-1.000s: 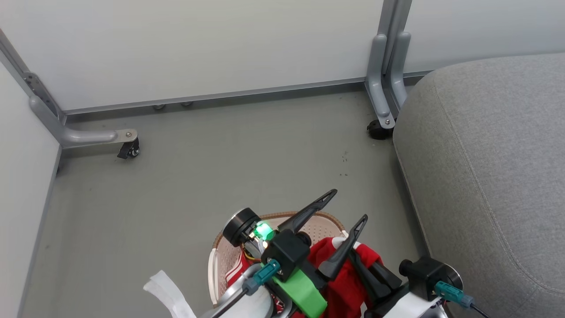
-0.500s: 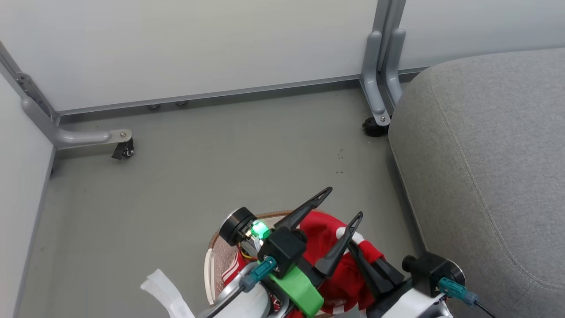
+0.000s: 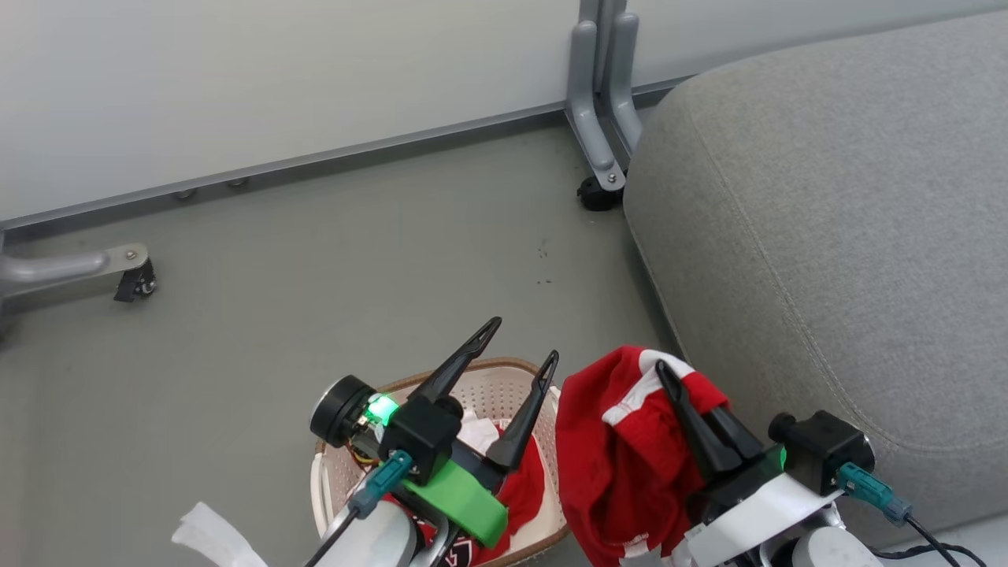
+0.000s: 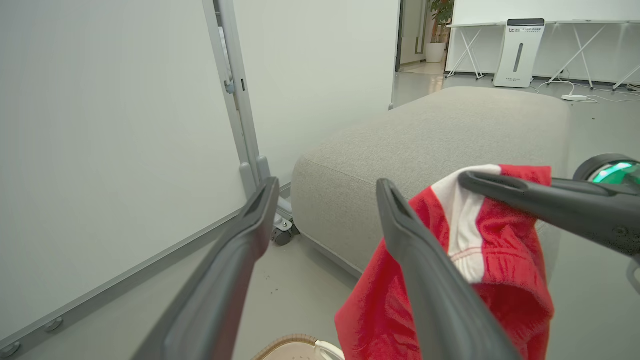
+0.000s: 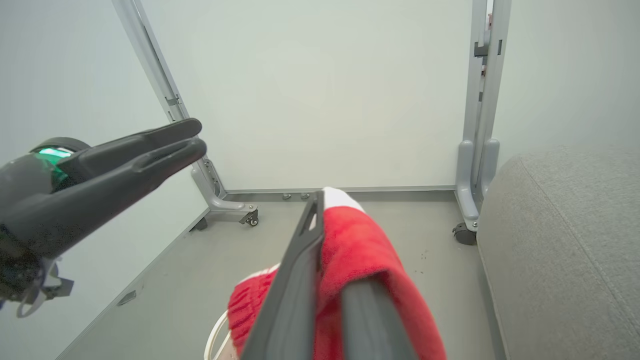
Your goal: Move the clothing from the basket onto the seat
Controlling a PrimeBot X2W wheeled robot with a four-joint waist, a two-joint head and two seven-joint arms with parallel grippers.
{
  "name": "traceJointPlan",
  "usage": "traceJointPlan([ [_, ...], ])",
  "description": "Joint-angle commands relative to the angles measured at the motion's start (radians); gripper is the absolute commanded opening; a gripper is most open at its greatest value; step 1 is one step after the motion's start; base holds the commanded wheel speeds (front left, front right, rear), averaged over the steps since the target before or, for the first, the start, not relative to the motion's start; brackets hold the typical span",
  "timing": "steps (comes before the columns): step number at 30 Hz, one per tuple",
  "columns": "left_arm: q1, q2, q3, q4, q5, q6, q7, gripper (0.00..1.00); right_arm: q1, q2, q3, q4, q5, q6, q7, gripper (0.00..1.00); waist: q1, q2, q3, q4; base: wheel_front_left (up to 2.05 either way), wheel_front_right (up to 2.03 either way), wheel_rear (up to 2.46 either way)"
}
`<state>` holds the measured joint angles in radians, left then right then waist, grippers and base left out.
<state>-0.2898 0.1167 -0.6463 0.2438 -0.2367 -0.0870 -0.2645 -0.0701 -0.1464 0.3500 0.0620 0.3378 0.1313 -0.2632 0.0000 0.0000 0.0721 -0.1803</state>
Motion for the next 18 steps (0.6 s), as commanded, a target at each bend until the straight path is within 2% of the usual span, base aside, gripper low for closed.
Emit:
traceJointPlan([
  [1,0.023,0.013,0.018,-0.011,0.003,0.002,0.0,1.0,0.008,0.001,-0.012,-0.011,-0.008,-0.001,-0.002,0.0,0.0,0.0,0.042,-0.071,0.0,0.0,0.0],
  [7,0.073,0.055,0.047,-0.048,0.032,-0.019,0.001,1.0,0.045,0.025,-0.094,-0.05,-0.025,-0.001,-0.002,0.0,0.0,0.0,0.061,-0.165,0.0,0.0,0.0],
  [9,0.096,0.08,0.064,-0.058,0.041,-0.019,0.001,1.0,0.054,0.034,-0.098,-0.058,-0.027,-0.001,-0.002,0.0,0.0,0.0,0.068,-0.217,0.0,0.0,0.0],
  [18,0.139,0.12,0.068,-0.075,0.067,-0.036,0.0,1.0,0.11,0.061,-0.162,-0.1,-0.038,-0.001,-0.002,0.0,0.0,0.0,0.091,-0.348,0.0,0.0,0.0],
])
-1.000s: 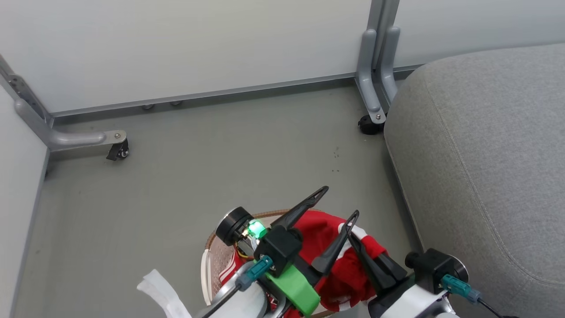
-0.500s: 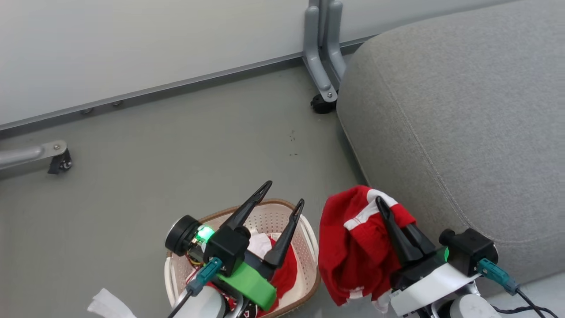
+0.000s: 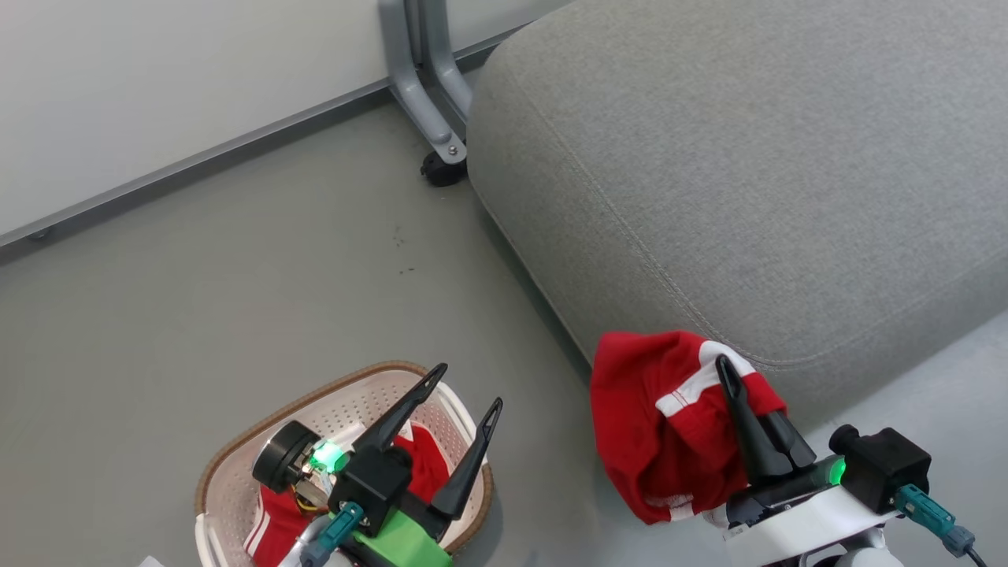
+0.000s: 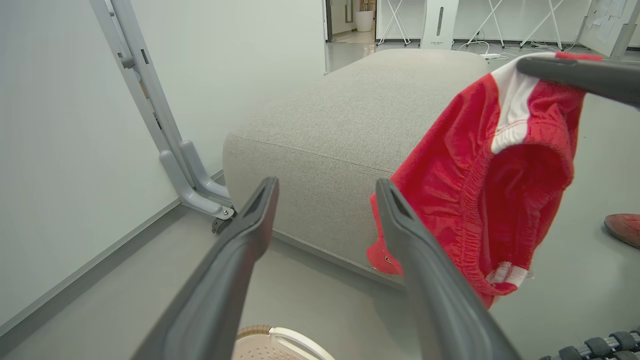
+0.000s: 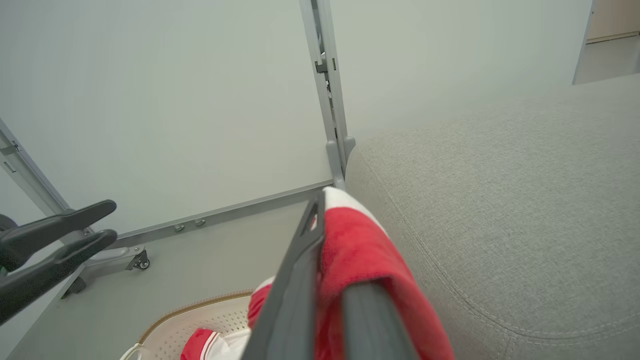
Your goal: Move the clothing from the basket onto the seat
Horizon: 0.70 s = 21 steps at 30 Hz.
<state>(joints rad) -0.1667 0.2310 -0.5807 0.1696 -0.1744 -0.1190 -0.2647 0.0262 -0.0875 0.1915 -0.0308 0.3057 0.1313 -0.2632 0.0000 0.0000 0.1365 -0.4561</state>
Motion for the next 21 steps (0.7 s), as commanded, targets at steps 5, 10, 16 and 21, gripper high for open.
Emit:
traceJointPlan([
  [5,0.001,0.009,-0.018,0.001,0.008,-0.009,0.001,1.0,0.047,0.015,-0.045,-0.036,-0.012,-0.001,-0.002,0.0,0.0,0.0,0.049,-0.102,0.0,0.0,0.0],
  [10,-0.049,0.022,-0.059,0.007,0.01,-0.011,0.001,1.0,0.054,0.027,-0.078,-0.078,-0.02,-0.001,-0.002,0.0,0.0,0.0,0.096,-0.109,0.0,0.0,0.0],
  [16,-0.113,0.054,-0.124,0.008,-0.001,-0.012,0.001,1.0,-0.029,0.03,-0.126,-0.151,-0.041,-0.001,-0.002,0.0,0.0,0.0,0.181,-0.114,0.0,0.0,0.0],
  [21,-0.163,0.087,-0.161,0.001,0.0,-0.012,0.001,1.0,-0.188,-0.003,-0.203,-0.185,-0.063,-0.001,-0.002,0.0,0.0,0.0,0.284,-0.113,0.0,0.0,0.0],
])
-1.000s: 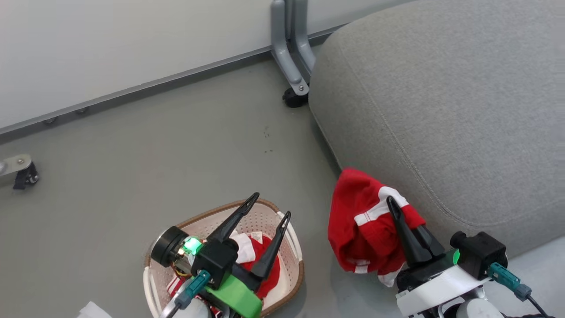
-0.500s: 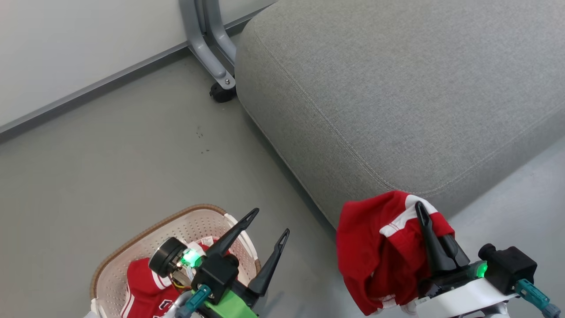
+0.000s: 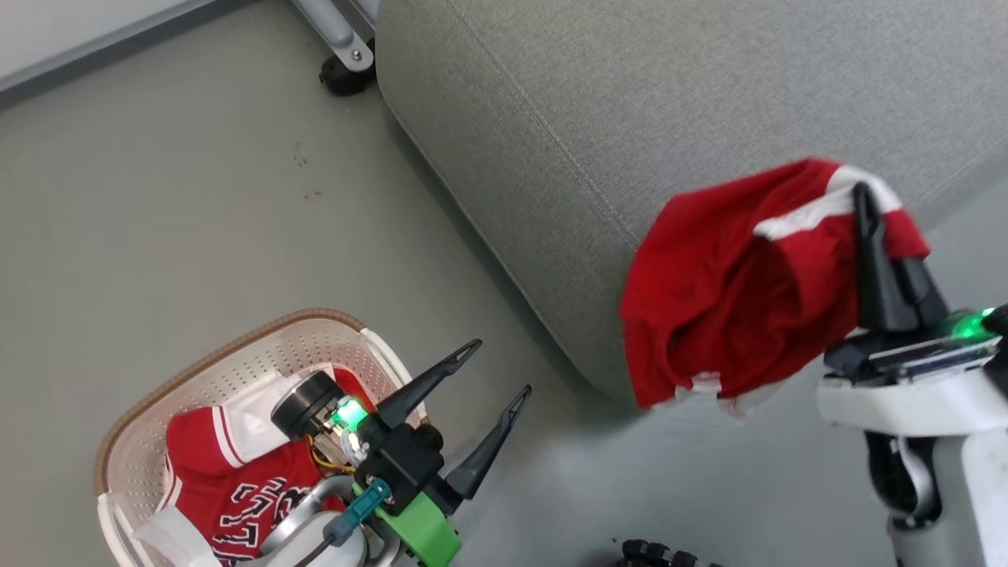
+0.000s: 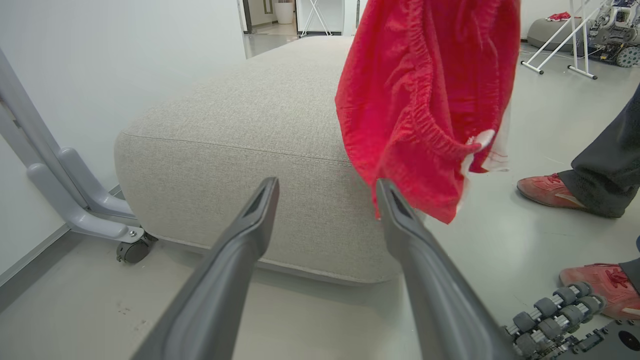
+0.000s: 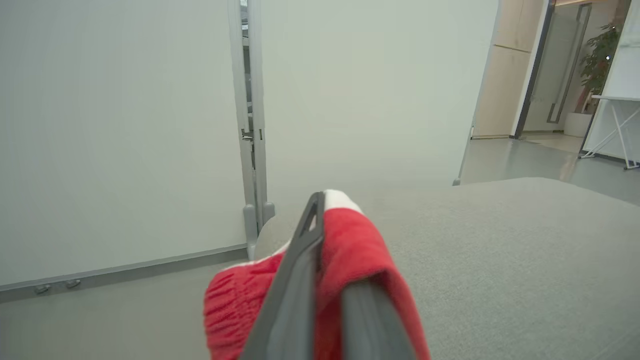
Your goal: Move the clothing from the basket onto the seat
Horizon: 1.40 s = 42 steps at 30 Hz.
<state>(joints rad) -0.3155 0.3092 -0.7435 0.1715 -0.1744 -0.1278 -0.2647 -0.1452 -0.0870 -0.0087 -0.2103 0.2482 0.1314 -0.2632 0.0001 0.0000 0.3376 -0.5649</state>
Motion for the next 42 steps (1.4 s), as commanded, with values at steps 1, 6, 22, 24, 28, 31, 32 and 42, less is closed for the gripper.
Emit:
traceJointPlan([
  [1,-0.024,0.015,-0.005,-0.005,0.001,-0.003,0.001,1.0,-0.058,-0.014,-0.019,-0.005,-0.009,-0.001,-0.002,0.0,-0.0001,0.0,0.107,-0.003,0.0,0.0,0.0],
  [6,-0.085,0.038,-0.038,-0.068,0.015,-0.003,0.039,1.0,-0.275,-0.098,-0.121,0.011,0.006,-0.002,-0.002,0.0,-0.0001,0.0,0.257,0.04,0.0,0.0,0.0],
  [22,-0.248,0.097,-0.038,-0.213,0.062,0.003,0.111,1.0,-0.637,-0.375,-0.355,0.33,-0.045,-0.002,-0.002,0.0,-0.0001,0.0,0.576,0.23,0.0,0.0,0.0],
  [24,-0.255,0.09,-0.041,-0.211,0.063,0.005,0.103,1.0,-0.646,-0.382,-0.347,0.4,-0.05,-0.002,-0.002,0.0,-0.0001,0.0,0.584,0.245,0.0,0.0,0.0],
  [28,-0.269,0.079,-0.046,-0.197,0.064,0.006,0.087,1.0,-0.645,-0.366,-0.341,0.515,-0.066,-0.002,-0.002,0.22,-0.0001,0.0,0.582,0.264,0.0,0.0,0.0],
  [31,-0.275,0.069,-0.048,-0.181,0.06,0.012,0.074,1.0,-0.62,-0.331,-0.348,0.546,-0.088,-0.002,-0.002,1.0,-0.0001,0.0,0.566,0.27,0.0,0.0,0.0],
  [32,-0.275,0.068,-0.047,-0.177,0.057,0.013,0.07,1.0,-0.614,-0.319,-0.354,0.544,-0.099,-0.002,-0.002,1.0,-0.0001,0.0,0.559,0.269,0.0,0.0,0.0],
  [42,-0.231,0.028,-0.055,-0.095,0.02,0.027,0.02,1.0,-0.45,-0.172,-0.399,0.481,-0.188,-0.002,-0.002,1.0,-0.0001,0.0,0.399,0.271,0.0,0.0,0.0],
])
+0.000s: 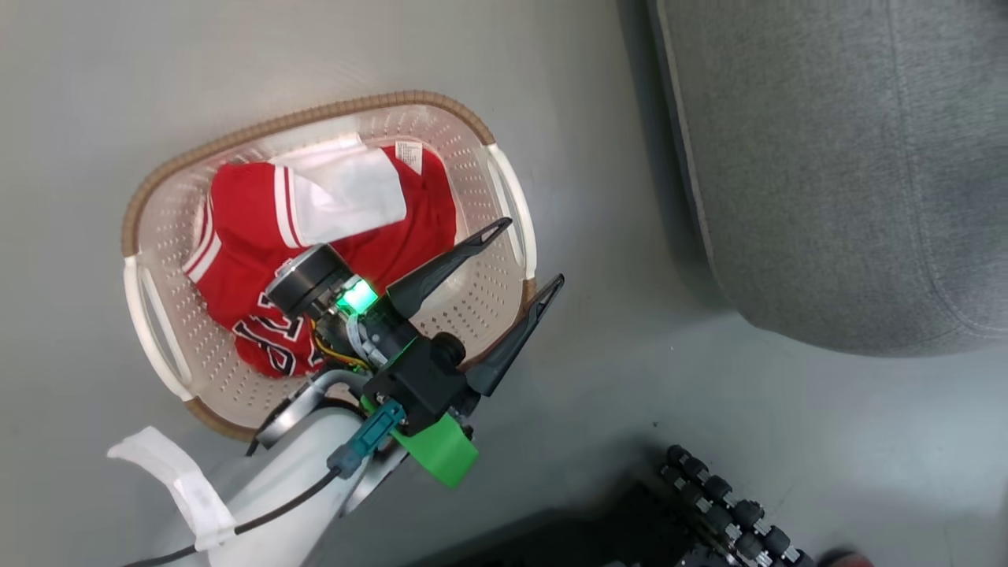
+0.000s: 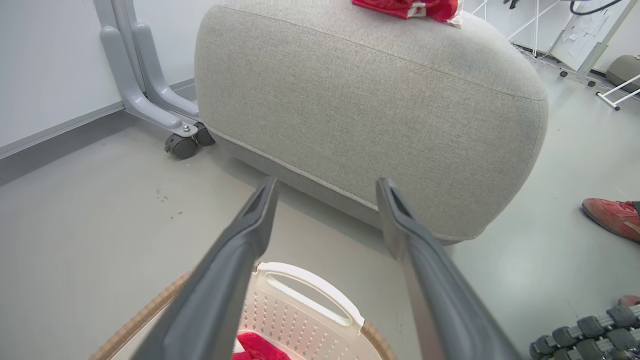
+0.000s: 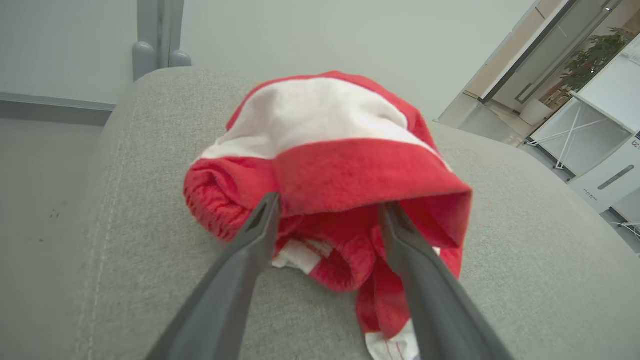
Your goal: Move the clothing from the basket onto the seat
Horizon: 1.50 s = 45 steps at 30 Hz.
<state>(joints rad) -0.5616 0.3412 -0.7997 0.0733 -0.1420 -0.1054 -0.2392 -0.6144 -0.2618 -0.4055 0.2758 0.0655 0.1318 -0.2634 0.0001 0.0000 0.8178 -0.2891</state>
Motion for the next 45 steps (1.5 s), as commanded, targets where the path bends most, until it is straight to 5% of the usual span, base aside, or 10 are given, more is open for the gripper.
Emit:
traceJointPlan([
  [1,0.023,-0.013,0.001,0.017,-0.016,0.008,-0.011,1.0,0.046,0.018,-0.002,-0.011,-0.01,-0.002,-0.002,1.0,-0.0001,0.0,-0.107,-0.001,0.0,0.0,0.0],
  [10,0.124,-0.127,0.065,0.086,-0.093,0.018,-0.026,1.0,0.247,0.081,0.001,0.015,-0.036,-0.002,-0.002,1.0,-0.0001,0.0,-0.351,0.113,0.0,0.0,0.0],
  [26,0.464,-0.267,0.419,0.159,-0.115,0.015,-0.025,1.0,0.504,0.156,0.339,-0.016,0.033,-0.002,-0.002,1.0,-0.0001,0.0,-0.709,0.316,0.0,0.0,0.0],
  [32,0.56,-0.283,0.534,0.131,-0.08,0.02,-0.025,1.0,0.573,0.163,0.449,-0.085,0.091,-0.002,-0.002,1.0,-0.0001,0.0,-0.794,0.345,0.0,0.0,0.0],
  [45,0.695,-0.29,0.637,-0.046,-0.072,0.073,-0.025,1.0,0.7,0.182,0.493,-0.283,0.143,-0.002,-0.002,1.0,-0.0001,0.0,-0.877,0.336,0.0,0.0,0.0],
])
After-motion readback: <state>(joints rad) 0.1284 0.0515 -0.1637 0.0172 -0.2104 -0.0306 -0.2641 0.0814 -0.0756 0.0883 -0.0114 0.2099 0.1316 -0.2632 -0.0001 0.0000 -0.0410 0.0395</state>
